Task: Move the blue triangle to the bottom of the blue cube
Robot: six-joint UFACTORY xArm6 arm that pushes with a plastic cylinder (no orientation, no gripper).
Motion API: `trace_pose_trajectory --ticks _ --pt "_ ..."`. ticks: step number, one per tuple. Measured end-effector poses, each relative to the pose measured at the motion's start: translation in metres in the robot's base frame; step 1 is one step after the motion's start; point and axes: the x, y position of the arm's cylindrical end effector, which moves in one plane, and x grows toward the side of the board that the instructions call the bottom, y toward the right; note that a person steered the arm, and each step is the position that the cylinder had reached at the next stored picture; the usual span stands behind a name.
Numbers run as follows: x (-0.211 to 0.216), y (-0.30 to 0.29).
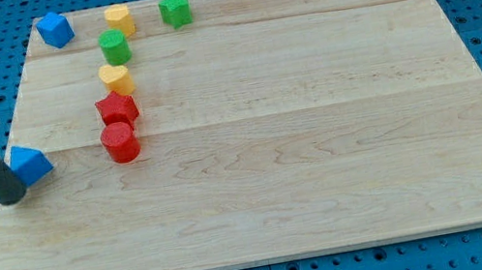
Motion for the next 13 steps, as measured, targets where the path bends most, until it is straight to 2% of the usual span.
trace_pose_trajectory --ticks 1,2,3,5,6,7,8,9,10,11,12,13 --pt "-0.029 0.047" --pt "-0.083 0.049" --pt "-0.071 0.077" --pt "0.009 0.043" --pt "-0.039 0.020" --pt "-0.049 0.050" --pt "-0.092 0.047" --pt "-0.078 0.050" --pt "-0.051 0.010" --pt "-0.055 -0.008" --pt "-0.080 0.046" --pt "-0.139 0.044"
